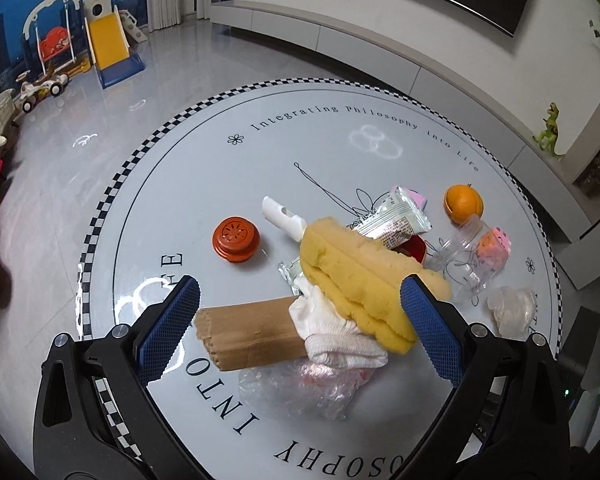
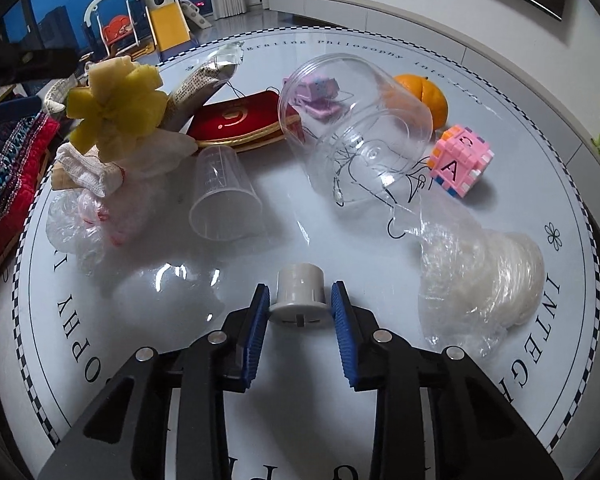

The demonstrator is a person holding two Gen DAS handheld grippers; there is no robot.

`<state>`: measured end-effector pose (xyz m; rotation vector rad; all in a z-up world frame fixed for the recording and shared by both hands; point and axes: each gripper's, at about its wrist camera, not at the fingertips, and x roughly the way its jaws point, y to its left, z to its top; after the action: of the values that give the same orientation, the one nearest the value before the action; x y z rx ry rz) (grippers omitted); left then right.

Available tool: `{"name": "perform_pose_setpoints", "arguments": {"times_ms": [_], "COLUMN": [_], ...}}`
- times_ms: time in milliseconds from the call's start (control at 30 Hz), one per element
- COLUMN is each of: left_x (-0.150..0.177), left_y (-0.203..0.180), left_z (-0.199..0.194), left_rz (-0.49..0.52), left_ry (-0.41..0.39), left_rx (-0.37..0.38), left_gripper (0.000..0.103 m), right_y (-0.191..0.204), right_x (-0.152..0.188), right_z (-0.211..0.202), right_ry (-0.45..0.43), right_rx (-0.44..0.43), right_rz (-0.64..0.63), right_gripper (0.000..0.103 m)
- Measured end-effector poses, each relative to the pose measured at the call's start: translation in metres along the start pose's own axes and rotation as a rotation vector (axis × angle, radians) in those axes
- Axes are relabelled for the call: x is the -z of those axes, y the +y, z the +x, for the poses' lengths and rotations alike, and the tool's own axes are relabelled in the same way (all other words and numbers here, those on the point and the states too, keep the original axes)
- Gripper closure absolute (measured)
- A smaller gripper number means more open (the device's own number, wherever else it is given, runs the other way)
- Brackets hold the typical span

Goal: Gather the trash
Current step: 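Close the left gripper on the yellow sponge brush while the right grips the white cap, then carry the sponge brush and white cap to the black trash bag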

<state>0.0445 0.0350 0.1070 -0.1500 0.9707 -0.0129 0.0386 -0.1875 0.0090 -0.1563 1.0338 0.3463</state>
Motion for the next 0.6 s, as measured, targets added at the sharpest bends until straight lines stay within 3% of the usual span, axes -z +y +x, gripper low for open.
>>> {"name": "perform_pose_setpoints", "arguments": {"times_ms": [400, 433, 467, 600], "left_x": [-0.013, -0.013, -0.012, -0.011], "left_y": [-0.034, -0.036, -0.039, -0.047], "left_z": [0.050, 0.052, 0.053, 0.054], "left_rz": [0.005, 0.003, 0.007, 0.039], "left_ry": [0.154, 0.150, 0.150, 0.129], "left_rx": [0.015, 0.032, 0.051, 0.052], "left_gripper": [0.007, 0.014, 0.028, 0.035], "right_y": [-0.013, -0.013, -0.013, -0.017], "right_x": [0.007, 0.008, 0.010, 0.012], "right_z": [-0.013, -0.014, -0.016, -0.020], "right_ry": [-0.027, -0.030, -0.031, -0.035], "right_rx": [-0.042, -0.043, -0.046, -0.050], "right_rz": [0.066, 0.070, 0.072, 0.083], "right_gripper": [0.069, 0.069, 0.069, 0.069]}}
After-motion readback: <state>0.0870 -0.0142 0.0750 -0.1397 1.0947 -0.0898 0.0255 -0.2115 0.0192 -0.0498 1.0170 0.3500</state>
